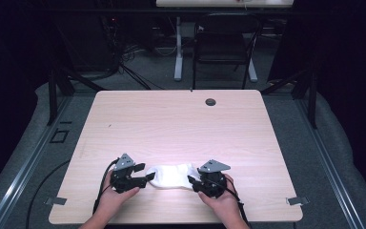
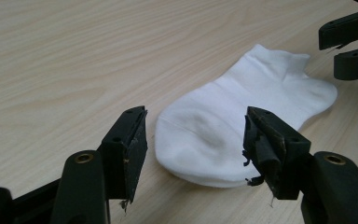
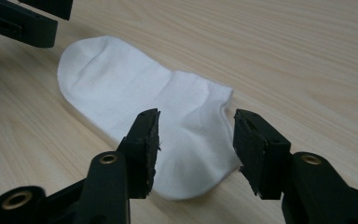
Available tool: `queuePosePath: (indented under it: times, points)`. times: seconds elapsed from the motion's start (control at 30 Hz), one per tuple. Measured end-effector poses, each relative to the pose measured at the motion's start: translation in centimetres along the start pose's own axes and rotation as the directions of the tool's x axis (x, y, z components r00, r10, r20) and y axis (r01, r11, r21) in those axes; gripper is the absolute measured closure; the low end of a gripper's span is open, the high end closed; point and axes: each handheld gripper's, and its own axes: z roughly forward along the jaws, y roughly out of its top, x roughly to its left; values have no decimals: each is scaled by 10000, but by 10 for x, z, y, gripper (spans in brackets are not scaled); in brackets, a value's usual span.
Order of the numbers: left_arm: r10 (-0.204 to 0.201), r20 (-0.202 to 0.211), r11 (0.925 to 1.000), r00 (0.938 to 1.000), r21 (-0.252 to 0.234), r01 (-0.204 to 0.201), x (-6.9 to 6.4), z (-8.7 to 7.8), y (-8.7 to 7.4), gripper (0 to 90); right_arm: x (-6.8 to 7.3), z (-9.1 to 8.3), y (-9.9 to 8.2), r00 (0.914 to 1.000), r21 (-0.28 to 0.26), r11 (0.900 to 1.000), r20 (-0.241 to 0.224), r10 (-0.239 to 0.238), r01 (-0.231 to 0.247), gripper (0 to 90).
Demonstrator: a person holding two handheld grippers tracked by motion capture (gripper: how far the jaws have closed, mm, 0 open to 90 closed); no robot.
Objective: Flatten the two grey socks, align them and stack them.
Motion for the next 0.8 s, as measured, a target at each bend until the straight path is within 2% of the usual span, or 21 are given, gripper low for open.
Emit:
queuePosePath:
  times: [0.1, 0.3, 0.37, 0.5, 0.57, 0.63, 0.73, 0.77, 0.8]
  points:
    - [-26, -99, 9998, 9999, -197, 24, 2, -11, -1, 395, -2, -11, -2, 9999, -32, 9999, -12, 140, -140, 503]
    - [-21, -202, 9999, 9998, -150, 18, 4, -25, -5, 396, -4, -27, -7, 9996, 105, 9996, 14, 279, -279, 510]
    - [-85, -135, 9998, 9999, -197, 82, 7, -36, -7, 396, -5, -36, -12, 9989, 95, 9988, 39, 476, -477, 509]
    - [-28, -236, 10000, 9997, -78, 26, 9, -44, -14, 398, -7, -44, -20, 9982, 134, 9983, 193, 571, -574, 509]
    - [-225, -223, 9997, 9995, 76, 227, 11, -44, -22, 405, -11, -50, -27, 9981, 162, 9983, 271, 547, -551, 509]
    - [-218, -235, 9995, 9995, 209, 222, 13, -44, -24, 410, -12, -51, -28, 9983, 134, 9986, 290, 500, -504, 509]
    - [-223, -455, 9993, 9987, 279, 235, 16, -40, -26, 410, -18, -51, -31, 9973, 18, 9997, 687, 258, -260, 509]
    - [-100, -560, 9991, 9984, 403, 123, 17, -39, -27, 410, -18, -51, -31, 9973, 18, 9997, 687, 258, -260, 509]
    - [-189, -571, 9986, 9982, 474, 216, 20, -36, -29, 410, -22, -47, -35, 9967, 130, 9994, 760, 294, -305, 514]
